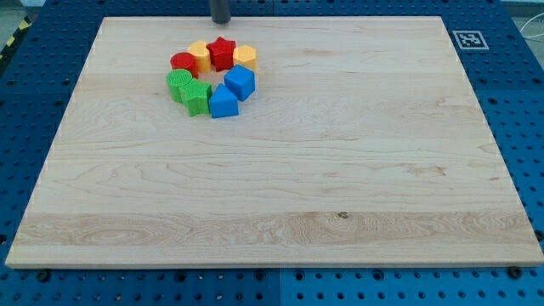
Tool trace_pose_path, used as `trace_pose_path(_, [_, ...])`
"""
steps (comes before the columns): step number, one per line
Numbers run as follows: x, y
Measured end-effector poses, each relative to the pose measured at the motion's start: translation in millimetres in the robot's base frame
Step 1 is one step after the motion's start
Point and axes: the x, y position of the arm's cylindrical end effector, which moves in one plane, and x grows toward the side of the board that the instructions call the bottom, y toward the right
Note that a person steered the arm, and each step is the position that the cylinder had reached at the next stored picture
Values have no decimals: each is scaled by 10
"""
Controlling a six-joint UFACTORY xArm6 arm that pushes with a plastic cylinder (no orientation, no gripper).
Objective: Push the blue cube along with the blue triangle towards the bottom left
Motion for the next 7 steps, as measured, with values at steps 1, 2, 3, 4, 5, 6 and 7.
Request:
trace_pose_path(1, [55, 533])
trace_pose_path(2, [318, 952])
trace_pose_path(3, [815, 1035])
trace_pose_path(4, [1048, 988])
trace_pose_path(5, [1215, 633])
trace_pose_path(6, [1378, 202])
trace_pose_path(7, [1466, 150])
